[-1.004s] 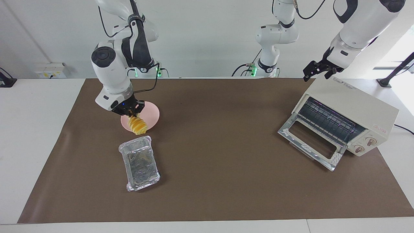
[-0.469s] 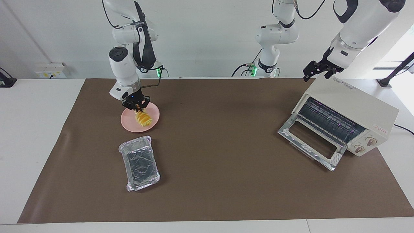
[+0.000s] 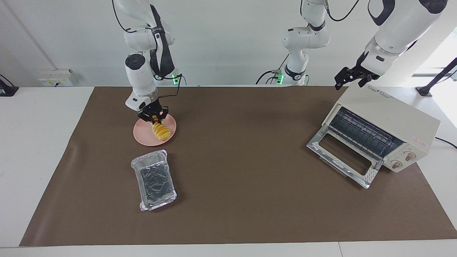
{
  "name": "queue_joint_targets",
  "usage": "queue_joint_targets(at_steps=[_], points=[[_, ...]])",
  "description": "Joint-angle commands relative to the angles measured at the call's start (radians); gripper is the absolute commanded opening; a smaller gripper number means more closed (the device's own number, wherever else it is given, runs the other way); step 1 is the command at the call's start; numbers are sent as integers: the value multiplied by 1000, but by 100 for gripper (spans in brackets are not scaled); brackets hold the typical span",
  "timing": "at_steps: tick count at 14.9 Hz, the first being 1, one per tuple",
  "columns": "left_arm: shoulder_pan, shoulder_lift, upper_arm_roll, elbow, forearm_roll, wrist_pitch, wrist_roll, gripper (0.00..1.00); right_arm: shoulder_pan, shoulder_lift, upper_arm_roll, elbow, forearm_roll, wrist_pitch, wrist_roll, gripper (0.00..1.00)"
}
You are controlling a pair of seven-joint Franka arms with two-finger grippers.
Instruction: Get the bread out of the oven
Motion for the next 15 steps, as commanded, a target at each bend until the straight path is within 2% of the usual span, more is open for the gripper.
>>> queue_joint_targets(at_steps=[1,4,7,10,13,15], points=[[13,-1,-10,7,16,-18,14,100,-3,-23,8,52,14,-109,-14,100],[13,-1,-10,7,16,-18,14,100,-13,-24,8,237,14,-353,-20,100],[13,-1,-10,7,16,-18,14,100,-29,-11,-3,447,14,-504,-23,100],[13,-1,-10,7,16,-18,14,100,-50,34,-3,665,15,-669,-37,100],[13,-1,-10,7,16,-18,14,100,-81,103,-3,916,17,-918,-72,100],[13,-1,-10,7,16,-18,14,100,-92,143,-3,1038,15,-1045,-94,100]])
